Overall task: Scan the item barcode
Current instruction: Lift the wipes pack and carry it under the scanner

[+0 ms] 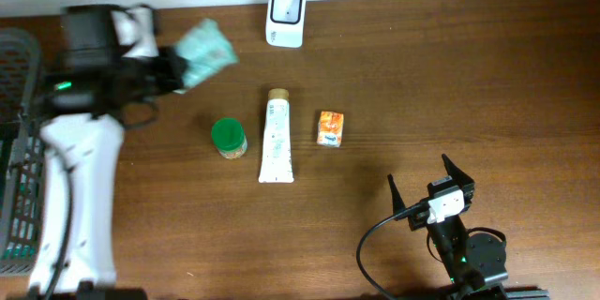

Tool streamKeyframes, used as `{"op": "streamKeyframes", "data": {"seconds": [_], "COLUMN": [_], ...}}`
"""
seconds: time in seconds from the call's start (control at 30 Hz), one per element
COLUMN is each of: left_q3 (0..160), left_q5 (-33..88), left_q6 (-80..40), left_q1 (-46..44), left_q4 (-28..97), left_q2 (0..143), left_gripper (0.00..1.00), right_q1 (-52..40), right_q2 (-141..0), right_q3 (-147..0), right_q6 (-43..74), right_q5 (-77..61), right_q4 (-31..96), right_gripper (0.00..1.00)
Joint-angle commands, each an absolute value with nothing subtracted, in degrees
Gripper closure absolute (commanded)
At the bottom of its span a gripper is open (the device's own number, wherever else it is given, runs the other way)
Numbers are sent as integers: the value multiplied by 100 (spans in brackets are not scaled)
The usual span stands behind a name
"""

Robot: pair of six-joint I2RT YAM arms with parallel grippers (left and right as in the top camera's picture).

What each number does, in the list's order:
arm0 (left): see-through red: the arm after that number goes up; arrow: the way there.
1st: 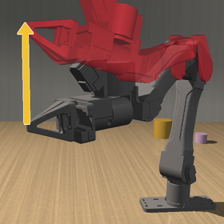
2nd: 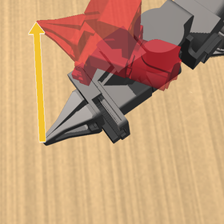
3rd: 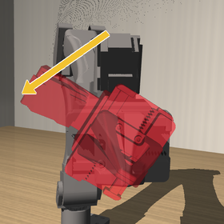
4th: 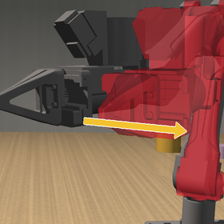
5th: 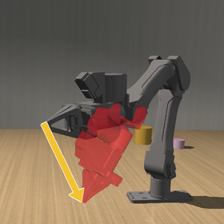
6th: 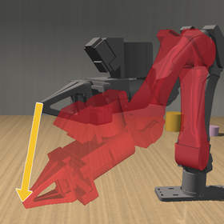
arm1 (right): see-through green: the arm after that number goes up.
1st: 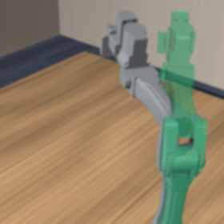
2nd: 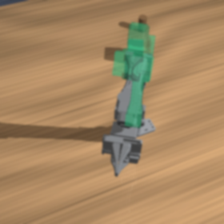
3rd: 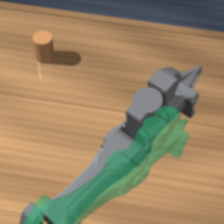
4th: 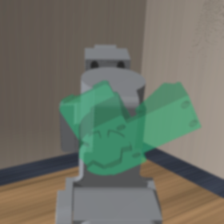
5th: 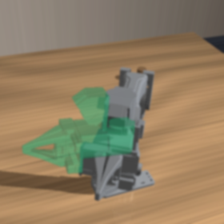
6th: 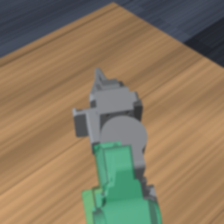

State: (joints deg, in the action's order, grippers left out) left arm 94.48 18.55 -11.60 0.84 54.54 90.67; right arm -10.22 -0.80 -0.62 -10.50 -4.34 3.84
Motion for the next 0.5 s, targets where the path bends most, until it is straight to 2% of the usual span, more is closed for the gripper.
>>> {"op": "streamKeyframes", "data": {"seconds": [0.0, 0.23, 0.47], "left_q3": [9177, 9177, 9177], "left_q5": [1914, 1916, 1933], "left_q6": [-1083, -1118, -1439], "left_q1": [-827, -2058, -2657], "left_q4": [5253, 4766, 4300], "left_q2": [9579, 10652, 11397], "left_gripper": [100, 100, 100], "right_q1": [-1059, -1059, -1059], "right_q2": [-40, -40, -40], "right_q3": [-32, -32, -32], "right_q6": [-1048, -1048, -1048], "right_q5": [-425, -425, -427], "right_q4": [410, 410, 410], "right_gripper": [2, 2, 2]}}
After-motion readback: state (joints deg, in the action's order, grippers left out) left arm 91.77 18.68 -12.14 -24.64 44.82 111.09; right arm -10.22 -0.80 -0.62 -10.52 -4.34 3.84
